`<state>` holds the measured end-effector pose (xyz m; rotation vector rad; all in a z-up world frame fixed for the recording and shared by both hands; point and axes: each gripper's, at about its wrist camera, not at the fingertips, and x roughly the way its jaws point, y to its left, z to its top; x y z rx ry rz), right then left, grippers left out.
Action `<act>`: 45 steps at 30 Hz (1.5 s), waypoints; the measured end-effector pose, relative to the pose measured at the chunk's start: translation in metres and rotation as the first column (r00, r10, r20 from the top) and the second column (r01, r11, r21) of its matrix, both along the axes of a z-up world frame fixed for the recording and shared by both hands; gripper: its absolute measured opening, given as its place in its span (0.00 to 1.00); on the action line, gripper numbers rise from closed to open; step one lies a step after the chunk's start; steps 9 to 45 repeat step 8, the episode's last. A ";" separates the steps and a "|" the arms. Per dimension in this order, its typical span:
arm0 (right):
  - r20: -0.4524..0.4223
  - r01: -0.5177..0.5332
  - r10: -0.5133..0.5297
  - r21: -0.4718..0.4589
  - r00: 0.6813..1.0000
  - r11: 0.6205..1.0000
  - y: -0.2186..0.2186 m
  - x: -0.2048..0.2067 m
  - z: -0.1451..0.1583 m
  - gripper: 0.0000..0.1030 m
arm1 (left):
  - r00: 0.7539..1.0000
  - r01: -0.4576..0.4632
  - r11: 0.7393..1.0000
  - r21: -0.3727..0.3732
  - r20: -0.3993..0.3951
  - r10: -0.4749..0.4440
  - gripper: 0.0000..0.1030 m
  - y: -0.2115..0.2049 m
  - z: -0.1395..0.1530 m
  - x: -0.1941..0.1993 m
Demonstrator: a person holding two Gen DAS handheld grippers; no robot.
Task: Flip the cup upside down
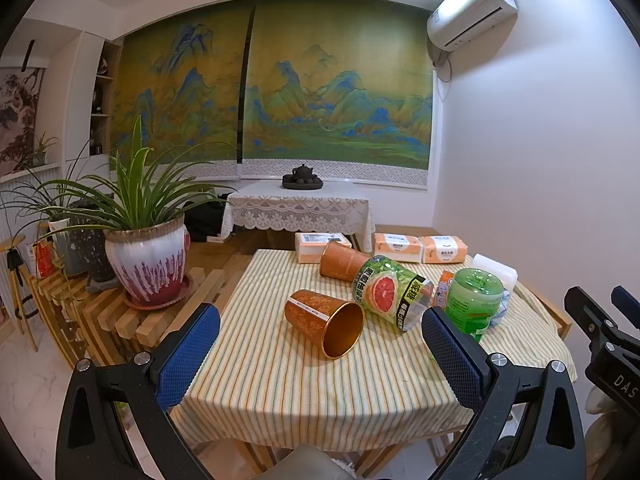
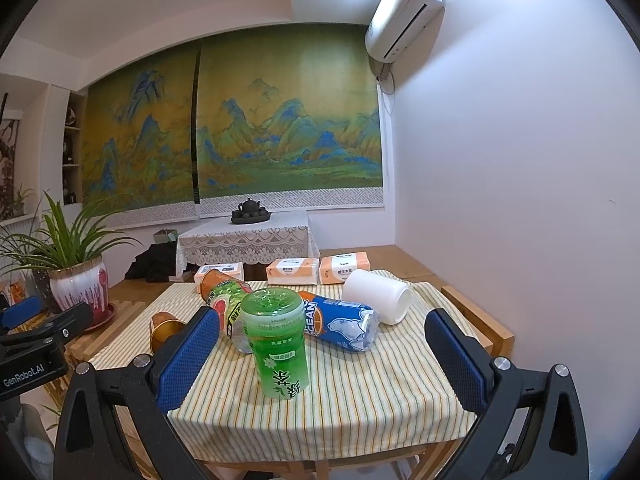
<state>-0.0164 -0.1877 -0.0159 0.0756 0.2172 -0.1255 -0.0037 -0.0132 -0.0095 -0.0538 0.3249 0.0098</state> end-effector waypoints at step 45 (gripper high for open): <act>-0.005 -0.001 0.001 -0.001 1.000 1.000 -0.001 0.001 -0.001 0.98 | 1.000 0.000 1.000 -0.002 0.001 0.000 0.99 -0.001 0.000 0.001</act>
